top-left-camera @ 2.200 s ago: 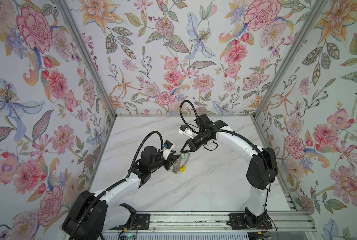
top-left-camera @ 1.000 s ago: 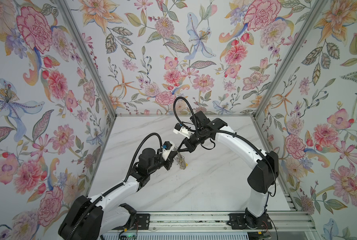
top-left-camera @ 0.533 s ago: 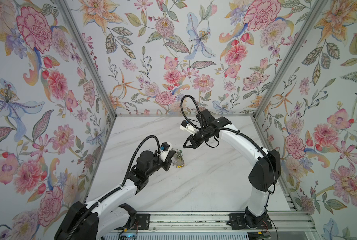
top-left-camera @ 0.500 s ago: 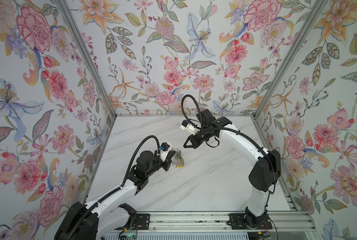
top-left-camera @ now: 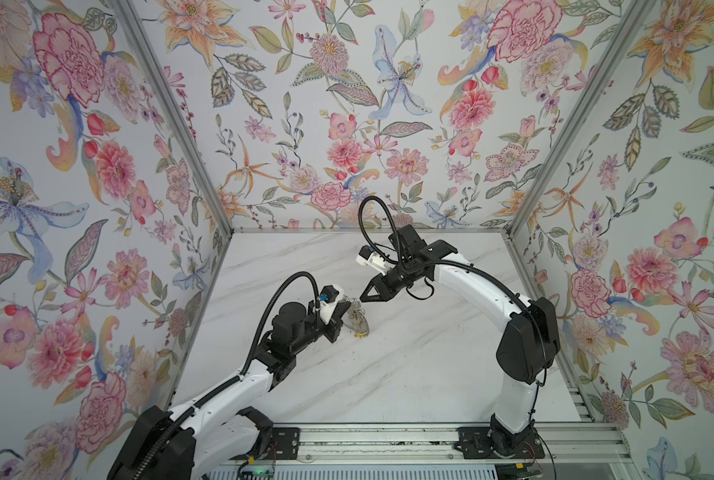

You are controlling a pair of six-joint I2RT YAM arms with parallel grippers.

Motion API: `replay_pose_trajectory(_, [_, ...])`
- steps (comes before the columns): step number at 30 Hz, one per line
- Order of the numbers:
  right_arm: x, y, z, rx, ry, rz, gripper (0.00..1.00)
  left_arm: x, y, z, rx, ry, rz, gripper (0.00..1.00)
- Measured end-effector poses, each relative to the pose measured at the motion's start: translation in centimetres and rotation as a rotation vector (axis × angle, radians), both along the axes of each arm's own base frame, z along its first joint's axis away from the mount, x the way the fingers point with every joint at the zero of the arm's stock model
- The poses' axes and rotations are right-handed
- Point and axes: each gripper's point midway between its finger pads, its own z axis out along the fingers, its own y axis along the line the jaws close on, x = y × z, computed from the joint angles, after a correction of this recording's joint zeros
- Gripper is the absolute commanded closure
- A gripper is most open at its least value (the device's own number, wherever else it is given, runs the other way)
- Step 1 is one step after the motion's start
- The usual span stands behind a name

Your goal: Remove the keys from the keyring

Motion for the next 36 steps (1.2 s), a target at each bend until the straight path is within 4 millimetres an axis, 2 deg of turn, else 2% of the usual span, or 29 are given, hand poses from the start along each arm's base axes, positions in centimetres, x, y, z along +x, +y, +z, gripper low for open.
replay_pose_trajectory(8, [-1.1,0.2,1.4,0.083,-0.021,0.033,0.66,0.0,0.0,0.0,-0.002,0.003,-0.002,1.00])
replay_pose_trajectory(13, [-0.8,0.5,2.1,0.107,-0.054,0.024,0.63,-0.1,-0.1,-0.3,0.003,0.013,-0.005,1.00])
replay_pose_trajectory(19, [0.0,0.5,1.8,0.082,-0.090,-0.007,0.63,-0.3,-0.3,-0.4,-0.009,0.030,-0.018,1.00])
replay_pose_trajectory(25, [-0.5,1.4,1.7,0.069,-0.102,0.003,0.67,-0.3,-0.5,0.2,-0.022,0.026,-0.028,1.00])
replay_pose_trajectory(31, [-0.7,2.3,1.5,0.076,-0.092,0.021,0.80,-0.3,-0.5,0.3,-0.021,0.027,-0.027,1.00])
replay_pose_trajectory(36, [-0.8,2.4,1.5,0.091,-0.080,0.030,0.74,-0.4,-0.1,0.7,-0.026,0.027,-0.011,1.00])
